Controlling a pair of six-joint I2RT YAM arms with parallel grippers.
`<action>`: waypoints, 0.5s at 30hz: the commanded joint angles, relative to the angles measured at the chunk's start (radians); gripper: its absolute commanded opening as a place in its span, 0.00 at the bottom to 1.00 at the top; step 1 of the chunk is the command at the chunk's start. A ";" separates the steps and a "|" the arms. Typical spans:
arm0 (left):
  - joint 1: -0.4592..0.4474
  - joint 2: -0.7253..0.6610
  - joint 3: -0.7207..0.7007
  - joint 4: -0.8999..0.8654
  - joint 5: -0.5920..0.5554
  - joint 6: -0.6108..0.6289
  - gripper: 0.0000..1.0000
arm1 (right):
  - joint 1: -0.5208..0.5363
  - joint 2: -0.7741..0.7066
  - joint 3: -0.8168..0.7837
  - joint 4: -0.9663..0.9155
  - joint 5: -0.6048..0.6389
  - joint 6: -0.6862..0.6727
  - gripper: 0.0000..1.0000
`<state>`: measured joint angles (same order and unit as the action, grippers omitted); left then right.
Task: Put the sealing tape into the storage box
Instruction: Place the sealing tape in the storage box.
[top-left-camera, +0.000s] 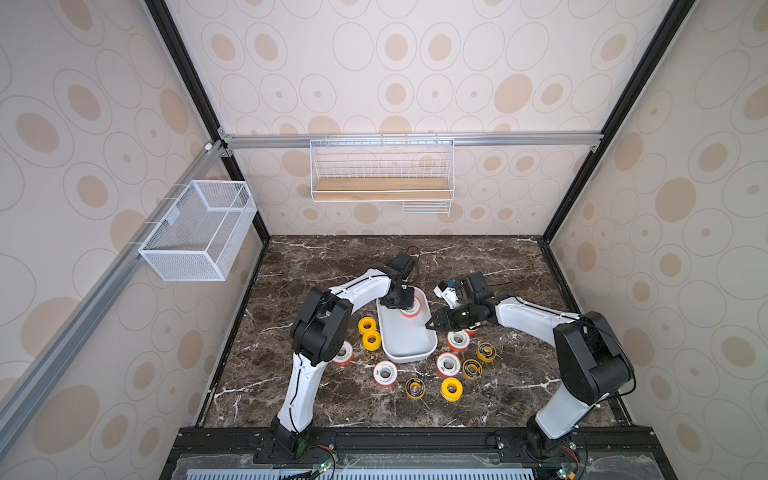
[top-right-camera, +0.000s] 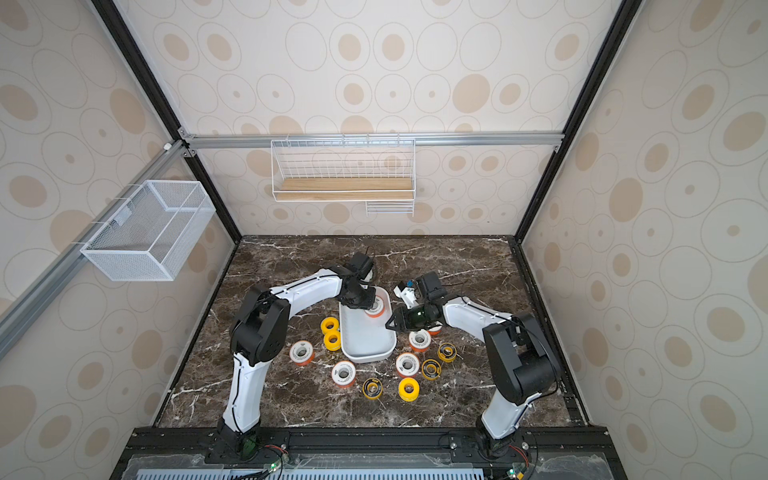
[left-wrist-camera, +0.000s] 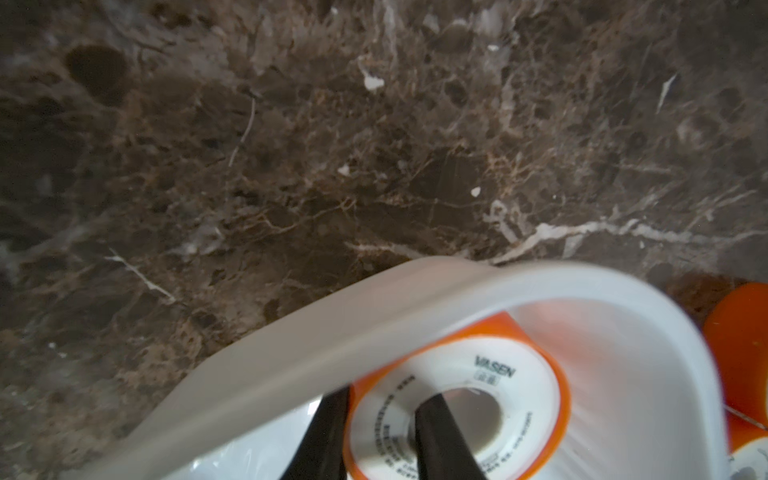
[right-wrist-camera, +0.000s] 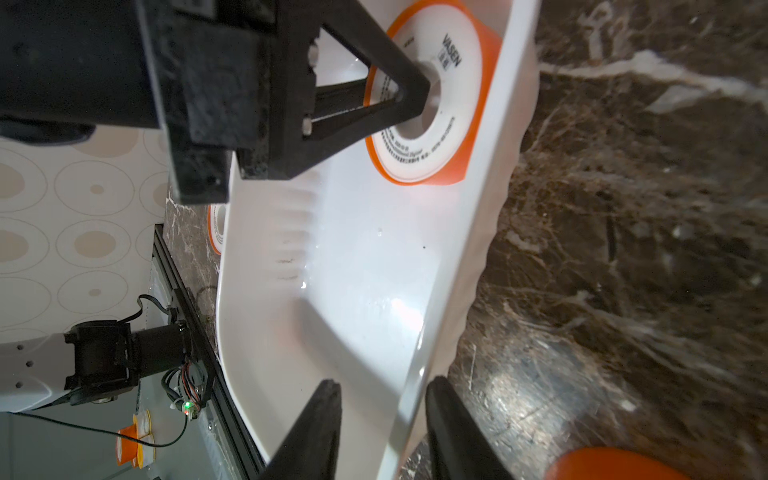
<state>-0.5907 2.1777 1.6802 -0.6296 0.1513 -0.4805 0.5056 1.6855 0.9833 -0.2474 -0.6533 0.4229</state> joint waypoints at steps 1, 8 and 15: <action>-0.008 0.022 0.060 -0.038 -0.005 0.029 0.29 | 0.006 0.000 -0.009 -0.021 0.010 -0.001 0.39; -0.008 0.061 0.120 -0.057 -0.032 0.050 0.35 | 0.005 -0.011 -0.004 -0.040 0.047 -0.006 0.41; -0.008 0.103 0.187 -0.087 -0.042 0.069 0.42 | -0.004 -0.052 -0.007 -0.067 0.100 -0.019 0.46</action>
<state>-0.5911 2.2581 1.8137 -0.6754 0.1280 -0.4370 0.5053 1.6787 0.9833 -0.2810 -0.5869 0.4183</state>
